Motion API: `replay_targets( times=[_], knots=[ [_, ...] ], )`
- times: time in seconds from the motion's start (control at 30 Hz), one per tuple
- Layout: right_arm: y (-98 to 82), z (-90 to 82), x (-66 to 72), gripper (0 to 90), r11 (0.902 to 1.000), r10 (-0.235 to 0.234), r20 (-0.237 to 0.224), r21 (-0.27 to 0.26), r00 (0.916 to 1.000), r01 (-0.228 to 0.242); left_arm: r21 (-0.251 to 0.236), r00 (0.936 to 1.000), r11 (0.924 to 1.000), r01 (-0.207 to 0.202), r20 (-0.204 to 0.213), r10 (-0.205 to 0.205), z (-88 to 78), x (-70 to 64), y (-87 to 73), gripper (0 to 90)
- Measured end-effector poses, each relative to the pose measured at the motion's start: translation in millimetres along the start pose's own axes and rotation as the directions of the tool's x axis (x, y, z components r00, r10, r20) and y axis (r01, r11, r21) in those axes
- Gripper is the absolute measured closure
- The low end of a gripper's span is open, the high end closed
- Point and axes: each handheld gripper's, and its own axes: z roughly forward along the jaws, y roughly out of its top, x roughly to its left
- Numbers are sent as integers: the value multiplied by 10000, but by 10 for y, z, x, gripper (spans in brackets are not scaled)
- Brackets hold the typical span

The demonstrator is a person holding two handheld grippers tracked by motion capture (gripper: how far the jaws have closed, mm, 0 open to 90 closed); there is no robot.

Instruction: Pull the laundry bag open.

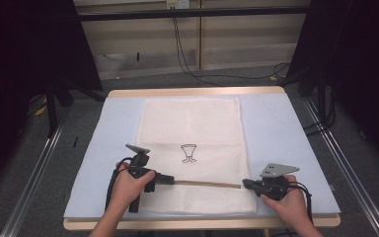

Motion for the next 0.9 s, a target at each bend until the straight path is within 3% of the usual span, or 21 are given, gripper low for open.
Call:
replay_targets(
  times=[0.23,0.43,0.57,0.73,0.9],
  knots=[
    [-1,0,-1,900,10000,-16,-7,-11,10000,16,-236,9998,9995,197,21,-196,-151,104,-38,875],
    [0,0,-5,900,10000,-22,-44,3,10000,22,-275,9998,9996,96,151,-92,-195,144,-61,875],
    [-1,0,-3,900,10000,-29,-28,-13,10000,29,-226,10000,9997,12,-56,-14,-204,148,-63,875],
    [-3,-1,-7,900,10000,-26,-61,-19,10000,25,-381,9993,9991,210,316,-198,-273,180,-73,875],
    [-2,-1,-5,900,10000,-24,-52,-15,10000,23,-311,9997,9993,229,133,-225,-327,225,-83,875]
  ],
)
